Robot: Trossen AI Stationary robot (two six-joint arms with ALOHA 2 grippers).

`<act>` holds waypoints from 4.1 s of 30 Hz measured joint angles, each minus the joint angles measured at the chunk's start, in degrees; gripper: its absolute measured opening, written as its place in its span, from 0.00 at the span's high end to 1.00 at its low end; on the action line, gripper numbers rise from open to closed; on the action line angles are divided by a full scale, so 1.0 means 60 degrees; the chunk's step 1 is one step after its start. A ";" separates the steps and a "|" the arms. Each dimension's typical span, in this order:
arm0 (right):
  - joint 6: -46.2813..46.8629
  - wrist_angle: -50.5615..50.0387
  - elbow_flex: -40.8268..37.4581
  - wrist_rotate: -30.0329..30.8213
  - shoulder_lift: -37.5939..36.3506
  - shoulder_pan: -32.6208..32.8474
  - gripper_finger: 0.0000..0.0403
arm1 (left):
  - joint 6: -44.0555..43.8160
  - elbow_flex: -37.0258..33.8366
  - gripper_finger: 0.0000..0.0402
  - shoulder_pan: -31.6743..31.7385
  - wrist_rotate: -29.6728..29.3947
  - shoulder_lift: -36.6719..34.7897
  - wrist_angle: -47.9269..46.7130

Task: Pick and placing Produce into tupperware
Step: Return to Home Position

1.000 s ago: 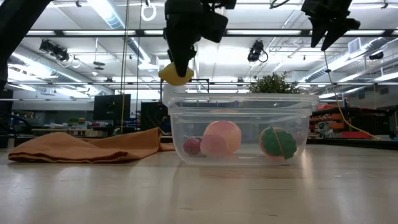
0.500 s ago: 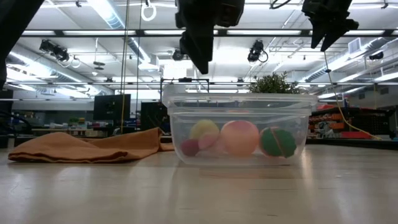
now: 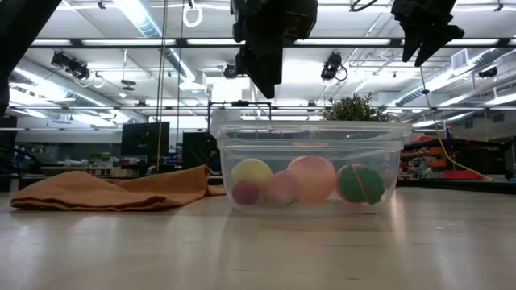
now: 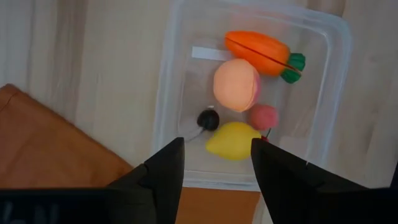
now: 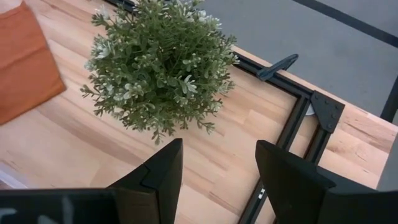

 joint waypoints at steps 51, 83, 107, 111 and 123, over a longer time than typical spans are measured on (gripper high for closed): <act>0.0724 -0.0779 -0.0001 0.0058 -0.2215 0.0002 0.57 | -0.2560 -0.4852 0.98 0.0732 -0.1644 -0.0192 2.5327; 0.1034 -0.0710 -0.0001 0.0055 -0.1919 0.0004 0.57 | -0.1351 -1.6026 0.98 0.1831 -0.1659 -0.7083 2.6296; 0.1234 -0.0535 -0.0003 0.0367 -0.1541 0.0000 0.57 | -0.1067 -1.9005 0.98 0.2305 -0.1881 -1.0866 2.5941; 0.1297 -0.0532 -0.0003 0.0368 -0.1541 0.0000 0.57 | -0.1130 -1.9008 0.98 0.2305 -0.1501 -1.1573 2.5207; 0.1435 -0.0532 -0.0002 0.0375 -0.1541 0.0000 0.57 | -0.0845 -1.9008 0.99 0.2305 -0.1401 -1.4686 2.1537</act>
